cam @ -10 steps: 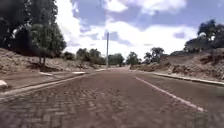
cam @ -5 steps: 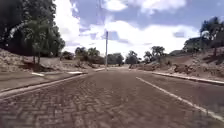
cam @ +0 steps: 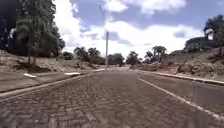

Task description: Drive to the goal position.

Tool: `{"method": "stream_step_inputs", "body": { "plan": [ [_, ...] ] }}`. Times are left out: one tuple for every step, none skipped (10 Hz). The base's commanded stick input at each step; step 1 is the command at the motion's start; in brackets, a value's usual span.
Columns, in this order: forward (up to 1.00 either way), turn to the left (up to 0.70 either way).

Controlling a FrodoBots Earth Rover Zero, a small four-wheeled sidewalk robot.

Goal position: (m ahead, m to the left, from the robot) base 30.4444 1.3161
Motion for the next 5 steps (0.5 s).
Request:
{"method": "stream_step_inputs", "body": {
  "plan": [
    [1.00,0.00],
    [1.00,0.00],
    [1.00,0.00],
    [1.00,0.00],
    [1.00,0.00]
  ]
}}
